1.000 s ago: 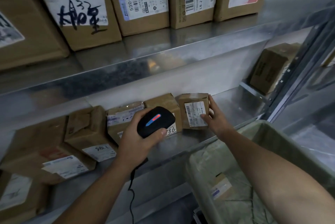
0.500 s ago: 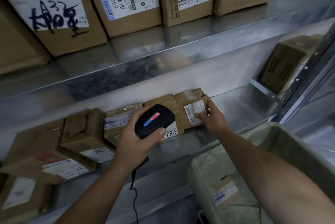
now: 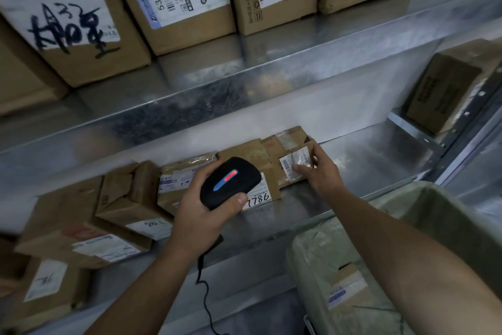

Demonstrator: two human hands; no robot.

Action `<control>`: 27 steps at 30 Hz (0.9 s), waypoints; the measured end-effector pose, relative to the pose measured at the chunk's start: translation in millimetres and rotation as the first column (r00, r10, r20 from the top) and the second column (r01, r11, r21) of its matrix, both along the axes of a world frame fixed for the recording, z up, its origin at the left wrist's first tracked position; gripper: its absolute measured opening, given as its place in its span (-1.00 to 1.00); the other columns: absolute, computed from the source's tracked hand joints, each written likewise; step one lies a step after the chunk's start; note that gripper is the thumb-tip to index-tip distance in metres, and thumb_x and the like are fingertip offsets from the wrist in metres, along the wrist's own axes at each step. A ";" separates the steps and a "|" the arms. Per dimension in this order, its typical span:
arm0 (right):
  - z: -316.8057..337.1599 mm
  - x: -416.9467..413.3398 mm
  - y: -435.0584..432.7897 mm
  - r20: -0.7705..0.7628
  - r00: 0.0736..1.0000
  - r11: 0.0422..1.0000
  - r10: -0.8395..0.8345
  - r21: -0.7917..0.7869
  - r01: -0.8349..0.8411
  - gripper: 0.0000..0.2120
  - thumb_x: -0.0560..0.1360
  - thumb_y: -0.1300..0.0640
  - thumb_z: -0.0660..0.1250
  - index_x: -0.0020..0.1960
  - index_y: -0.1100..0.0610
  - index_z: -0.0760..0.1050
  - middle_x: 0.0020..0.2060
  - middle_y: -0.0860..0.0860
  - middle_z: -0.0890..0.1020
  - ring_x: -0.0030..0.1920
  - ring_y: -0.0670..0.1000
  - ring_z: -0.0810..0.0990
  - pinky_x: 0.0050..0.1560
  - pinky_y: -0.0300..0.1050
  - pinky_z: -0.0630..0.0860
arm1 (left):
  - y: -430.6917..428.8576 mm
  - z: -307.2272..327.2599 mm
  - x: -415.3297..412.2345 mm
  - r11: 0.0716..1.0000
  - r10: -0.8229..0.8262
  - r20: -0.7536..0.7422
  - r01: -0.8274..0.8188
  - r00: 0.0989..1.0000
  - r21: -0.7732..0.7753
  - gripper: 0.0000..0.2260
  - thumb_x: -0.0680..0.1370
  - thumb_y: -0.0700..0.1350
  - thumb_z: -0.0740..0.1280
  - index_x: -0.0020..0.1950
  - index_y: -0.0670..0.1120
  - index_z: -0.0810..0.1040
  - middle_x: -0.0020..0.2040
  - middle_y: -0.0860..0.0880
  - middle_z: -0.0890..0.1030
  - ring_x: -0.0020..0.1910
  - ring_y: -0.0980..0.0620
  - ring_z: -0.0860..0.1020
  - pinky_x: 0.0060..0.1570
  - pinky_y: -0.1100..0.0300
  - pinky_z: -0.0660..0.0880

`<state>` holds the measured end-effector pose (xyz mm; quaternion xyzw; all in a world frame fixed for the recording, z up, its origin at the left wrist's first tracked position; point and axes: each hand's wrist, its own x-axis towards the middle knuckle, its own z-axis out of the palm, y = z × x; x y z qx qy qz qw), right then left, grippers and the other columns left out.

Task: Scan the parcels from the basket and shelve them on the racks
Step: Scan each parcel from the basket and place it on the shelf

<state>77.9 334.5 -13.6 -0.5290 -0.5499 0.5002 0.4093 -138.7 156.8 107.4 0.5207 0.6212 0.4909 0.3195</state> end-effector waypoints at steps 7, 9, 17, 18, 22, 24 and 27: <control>-6.0 -6.5 4.7 0.007 1.000 0.999 -0.024 -0.030 0.024 -0.56 0.49 0.26 0.49 0.27 -0.07 0.48 0.03 -0.14 0.66 -0.03 -0.32 0.56 -0.27 -0.47 0.50 | -2.8 0.6 -0.7 1.000 0.005 -0.023 -0.005 1.000 0.009 -0.38 0.28 0.21 0.51 0.32 0.18 0.50 0.11 0.24 0.65 0.03 0.11 0.68 -0.02 -0.02 0.65; -6.5 -6.8 5.8 0.005 1.000 0.999 -0.017 -0.037 0.018 -0.56 0.49 0.26 0.49 0.24 -0.09 0.47 0.03 -0.14 0.65 -0.04 -0.33 0.54 -0.29 -0.49 0.49 | -3.2 0.7 -0.5 1.000 0.009 -0.034 -0.009 0.999 0.010 -0.39 0.27 0.22 0.51 0.30 0.20 0.49 0.10 0.26 0.65 0.02 0.12 0.68 -0.02 0.01 0.65; -5.8 -1.5 2.9 0.002 1.000 0.999 0.015 -0.030 -0.015 -0.53 0.51 0.25 0.48 0.31 -0.09 0.45 0.08 -0.13 0.64 0.11 -0.12 0.61 -0.17 -0.41 0.53 | -6.3 0.9 3.4 1.000 -0.003 -0.021 0.004 1.000 0.025 -0.40 0.28 0.20 0.50 0.30 0.17 0.49 0.11 0.27 0.64 0.07 0.13 0.66 0.02 0.01 0.65; -5.0 0.1 0.8 0.015 1.000 1.000 0.016 -0.024 -0.016 -0.49 0.50 0.22 0.50 0.34 -0.13 0.43 0.13 -0.12 0.63 0.17 -0.05 0.60 -0.05 -0.29 0.58 | -6.9 0.4 3.7 1.000 -0.008 -0.012 0.009 1.000 0.027 -0.40 0.29 0.19 0.51 0.31 0.16 0.49 0.12 0.26 0.64 0.08 0.12 0.66 0.03 -0.02 0.65; 1.7 10.2 -8.8 0.104 0.995 0.999 -0.011 -0.035 0.014 -0.23 0.49 0.09 0.53 0.58 -0.13 0.23 0.48 -0.02 0.44 0.44 0.08 0.43 0.37 0.08 0.47 | -7.5 -1.5 4.8 0.998 -0.039 0.014 0.038 0.999 0.039 -0.41 0.29 0.18 0.52 0.30 0.17 0.50 0.13 0.24 0.65 0.09 0.13 0.66 0.03 -0.03 0.63; 5.7 16.5 -16.4 0.159 0.987 0.999 -0.028 -0.032 0.033 -0.21 0.49 0.08 0.53 0.60 -0.09 0.20 0.51 0.01 0.39 0.47 0.11 0.40 0.38 0.05 0.41 | -7.0 -1.6 6.4 0.997 -0.063 0.018 0.062 0.998 0.043 -0.42 0.28 0.19 0.51 0.29 0.19 0.50 0.12 0.28 0.64 0.09 0.17 0.65 0.03 0.01 0.63; 7.1 27.6 -30.9 0.206 0.976 0.997 -0.068 -0.027 0.075 -0.23 0.49 0.07 0.51 0.59 -0.11 0.21 0.52 0.03 0.37 0.48 0.12 0.38 0.40 0.08 0.39 | -5.6 -3.4 9.1 0.993 -0.110 0.039 0.109 0.993 0.040 -0.42 0.28 0.20 0.52 0.28 0.20 0.50 0.10 0.26 0.65 0.05 0.10 0.67 0.02 -0.03 0.63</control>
